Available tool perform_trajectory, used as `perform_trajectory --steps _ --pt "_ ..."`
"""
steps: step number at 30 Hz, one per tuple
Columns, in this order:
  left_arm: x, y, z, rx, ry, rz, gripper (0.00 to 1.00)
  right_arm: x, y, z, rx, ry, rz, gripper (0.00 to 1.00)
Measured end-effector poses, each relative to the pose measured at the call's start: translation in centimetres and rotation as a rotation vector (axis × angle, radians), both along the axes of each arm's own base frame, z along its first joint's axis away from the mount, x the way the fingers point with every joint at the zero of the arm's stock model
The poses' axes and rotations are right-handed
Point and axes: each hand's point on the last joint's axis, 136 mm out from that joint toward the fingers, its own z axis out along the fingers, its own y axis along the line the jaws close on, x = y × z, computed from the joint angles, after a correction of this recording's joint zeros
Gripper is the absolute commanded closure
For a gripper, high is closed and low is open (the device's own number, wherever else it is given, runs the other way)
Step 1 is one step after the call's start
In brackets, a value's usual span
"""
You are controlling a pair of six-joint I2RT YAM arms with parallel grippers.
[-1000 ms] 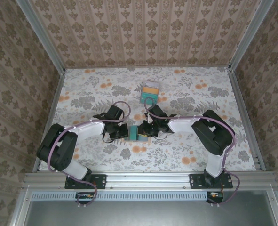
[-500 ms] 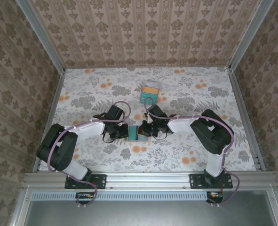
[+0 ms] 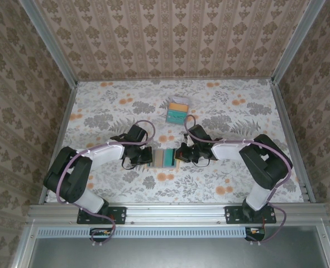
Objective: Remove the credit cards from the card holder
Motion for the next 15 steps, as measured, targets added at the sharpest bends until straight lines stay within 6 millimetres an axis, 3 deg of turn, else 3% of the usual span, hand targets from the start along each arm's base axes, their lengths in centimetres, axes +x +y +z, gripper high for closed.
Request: perform_trajectory --steps 10,12,15 --pt "0.0 0.3 0.9 0.026 0.011 0.001 0.9 0.3 -1.9 3.9 -0.018 -0.092 0.036 1.0" --pt "0.3 0.2 1.8 0.022 -0.007 -0.002 0.84 0.5 -2.1 5.0 -0.048 -0.113 0.068 1.0" --pt "1.2 0.0 4.2 -0.002 -0.068 -0.009 0.67 1.7 -2.0 8.2 -0.101 -0.205 0.131 1.0"
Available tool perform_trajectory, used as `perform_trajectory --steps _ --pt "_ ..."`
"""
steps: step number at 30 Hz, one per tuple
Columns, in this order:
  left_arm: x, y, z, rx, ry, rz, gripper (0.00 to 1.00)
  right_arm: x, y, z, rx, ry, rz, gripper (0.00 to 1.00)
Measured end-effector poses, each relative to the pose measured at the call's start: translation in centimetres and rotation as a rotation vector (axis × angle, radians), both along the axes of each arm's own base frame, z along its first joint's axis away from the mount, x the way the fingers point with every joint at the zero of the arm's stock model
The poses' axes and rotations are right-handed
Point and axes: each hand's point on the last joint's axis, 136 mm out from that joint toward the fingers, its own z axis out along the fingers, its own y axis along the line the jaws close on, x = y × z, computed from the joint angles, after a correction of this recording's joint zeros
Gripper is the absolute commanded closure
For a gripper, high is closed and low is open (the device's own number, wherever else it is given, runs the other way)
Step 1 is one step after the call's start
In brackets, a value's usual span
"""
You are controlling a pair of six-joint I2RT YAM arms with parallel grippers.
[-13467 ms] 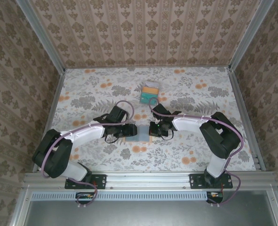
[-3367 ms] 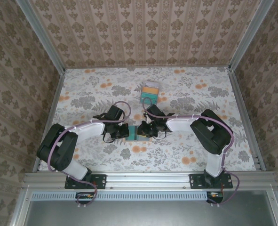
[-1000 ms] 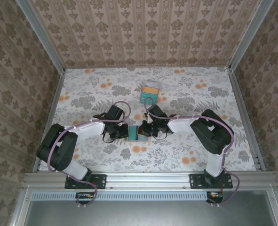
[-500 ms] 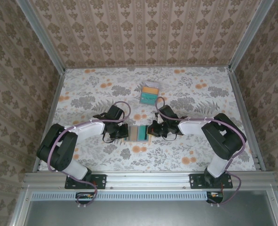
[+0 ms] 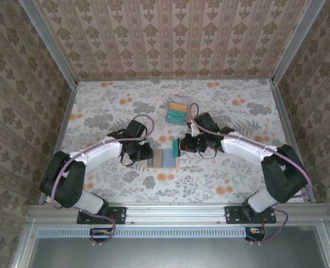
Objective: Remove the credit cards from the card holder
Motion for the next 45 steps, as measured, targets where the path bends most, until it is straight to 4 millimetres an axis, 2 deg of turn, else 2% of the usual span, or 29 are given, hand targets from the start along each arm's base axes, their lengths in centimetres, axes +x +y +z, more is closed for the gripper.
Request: perform_trajectory --steps 2,6,9,10,12,17,21,25,29,34,45 --pt "0.7 -0.1 1.7 -0.021 -0.045 0.004 0.51 1.1 -0.1 2.2 -0.045 -0.08 0.041 1.0" --pt "1.5 0.2 4.6 -0.055 -0.129 0.016 0.27 3.3 -1.0 6.3 -0.166 -0.257 0.126 1.0" --pt "1.7 0.7 6.1 -0.069 -0.172 0.034 0.14 4.7 -1.6 7.7 -0.272 -0.359 0.204 1.0" --pt "1.7 0.9 6.5 -0.073 -0.184 0.04 0.05 5.2 -1.8 7.8 -0.307 -0.381 0.229 1.0" --pt "1.8 1.3 7.5 -0.08 -0.214 0.054 0.0 6.6 -2.0 7.8 -0.393 -0.422 0.288 1.0" --pt "1.6 2.7 9.2 -0.09 -0.28 0.088 0.0 10.2 -2.0 7.2 -0.594 -0.498 0.416 1.0" --pt "1.0 4.0 9.1 -0.076 -0.29 0.117 0.0 12.8 -1.9 6.6 -0.761 -0.558 0.5 1.0" --pt "0.5 4.8 8.9 -0.071 -0.29 0.144 0.0 14.5 -1.6 5.5 -0.882 -0.591 0.574 1.0" --pt "0.2 5.4 8.6 -0.07 -0.288 0.162 0.0 15.5 -1.3 3.5 -0.989 -0.607 0.656 1.0" --pt "-0.2 5.9 8.3 -0.06 -0.273 0.178 0.0 16.5 -0.8 1.4 -1.045 -0.613 0.726 1.0" --pt "-0.8 6.7 7.8 -0.048 -0.26 0.199 0.0 17.6 -0.5 -0.5 -1.063 -0.62 0.762 1.0"
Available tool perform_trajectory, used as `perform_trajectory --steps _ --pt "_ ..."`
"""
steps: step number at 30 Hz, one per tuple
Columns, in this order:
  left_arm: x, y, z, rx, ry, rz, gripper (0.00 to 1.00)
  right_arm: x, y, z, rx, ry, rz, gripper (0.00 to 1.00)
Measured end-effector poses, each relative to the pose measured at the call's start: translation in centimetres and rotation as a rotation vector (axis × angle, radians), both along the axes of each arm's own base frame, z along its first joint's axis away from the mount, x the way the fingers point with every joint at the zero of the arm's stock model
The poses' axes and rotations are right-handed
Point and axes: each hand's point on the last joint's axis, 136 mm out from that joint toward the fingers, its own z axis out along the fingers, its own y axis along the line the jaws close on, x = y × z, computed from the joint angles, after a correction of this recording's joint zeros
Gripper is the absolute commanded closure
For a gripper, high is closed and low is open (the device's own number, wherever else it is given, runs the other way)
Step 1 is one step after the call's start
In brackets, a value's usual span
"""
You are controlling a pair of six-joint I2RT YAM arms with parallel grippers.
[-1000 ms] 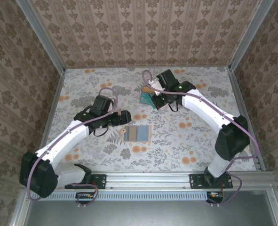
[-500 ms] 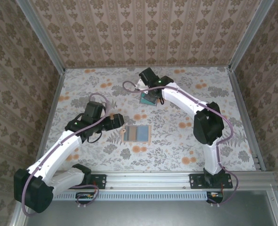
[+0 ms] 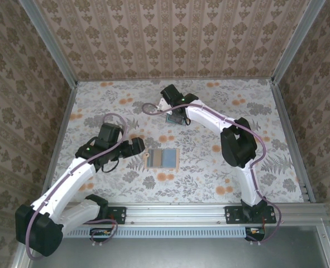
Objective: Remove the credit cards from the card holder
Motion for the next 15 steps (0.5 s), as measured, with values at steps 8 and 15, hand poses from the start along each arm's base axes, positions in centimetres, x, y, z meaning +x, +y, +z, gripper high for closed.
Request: perform_trajectory --steps 8,15 --pt "-0.14 0.22 -0.17 -0.002 0.006 0.01 0.0 -0.19 0.22 -0.83 0.008 0.026 0.01 1.0" --pt "-0.2 0.23 -0.18 -0.003 0.005 0.01 0.0 -0.22 0.3 -0.85 0.014 0.028 0.01 0.9"
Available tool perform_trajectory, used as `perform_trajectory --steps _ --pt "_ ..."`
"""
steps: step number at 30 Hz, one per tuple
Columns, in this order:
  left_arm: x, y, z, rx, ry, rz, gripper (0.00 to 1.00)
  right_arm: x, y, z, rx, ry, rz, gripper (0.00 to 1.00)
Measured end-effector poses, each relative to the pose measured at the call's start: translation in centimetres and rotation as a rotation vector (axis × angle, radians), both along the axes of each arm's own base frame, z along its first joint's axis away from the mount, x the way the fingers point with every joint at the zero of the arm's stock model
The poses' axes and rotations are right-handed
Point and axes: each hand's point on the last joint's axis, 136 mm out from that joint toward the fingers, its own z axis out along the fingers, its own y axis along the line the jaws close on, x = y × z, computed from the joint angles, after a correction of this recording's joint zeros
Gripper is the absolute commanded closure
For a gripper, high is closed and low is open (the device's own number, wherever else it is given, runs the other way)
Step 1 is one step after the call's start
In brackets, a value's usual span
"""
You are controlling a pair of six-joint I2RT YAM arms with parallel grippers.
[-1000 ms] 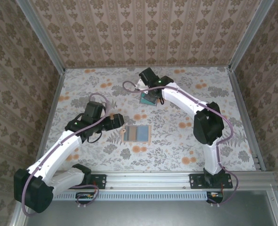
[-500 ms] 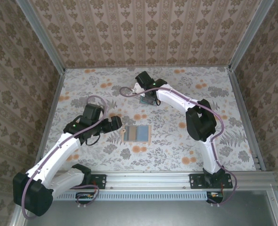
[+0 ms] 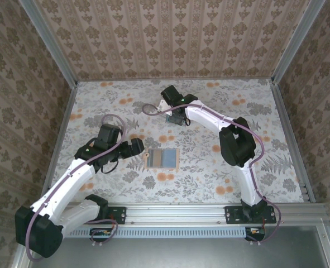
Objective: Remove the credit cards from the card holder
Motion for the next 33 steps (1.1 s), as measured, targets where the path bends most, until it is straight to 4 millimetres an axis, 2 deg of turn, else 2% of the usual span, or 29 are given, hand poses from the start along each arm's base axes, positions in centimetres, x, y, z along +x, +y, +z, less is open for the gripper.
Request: perform_trajectory --steps 2,6,11,16,20,24,31,33 --pt "-0.1 0.0 0.0 0.0 0.0 0.0 0.0 0.1 -0.1 0.0 0.0 -0.004 -0.006 0.79" --pt "-0.2 0.1 0.0 -0.002 -0.005 0.0 0.0 0.6 -0.4 -0.1 0.006 -0.016 -0.032 0.7" --pt "-0.3 0.1 -0.1 -0.005 -0.004 -0.001 0.0 1.8 -1.9 0.4 0.0 -0.052 -0.1 0.7" --pt "-0.4 0.1 -0.1 -0.005 -0.003 -0.002 0.0 3.5 -3.6 1.8 0.018 -0.111 -0.194 0.73" --pt "-0.2 0.3 -0.1 -0.013 0.001 0.007 0.0 3.9 -4.2 2.2 0.058 -0.129 -0.266 0.75" --pt "0.2 0.2 -0.4 -0.022 0.005 0.011 0.0 2.3 -4.3 2.7 0.14 -0.115 -0.33 0.75" --pt "0.6 -1.2 -1.6 -0.085 0.037 -0.004 0.11 -2.8 -3.2 7.8 0.502 -0.047 -0.487 0.77" --pt "0.6 -1.6 -2.2 -0.099 0.055 -0.007 0.13 -4.9 -2.8 8.2 0.592 -0.001 -0.523 0.79"
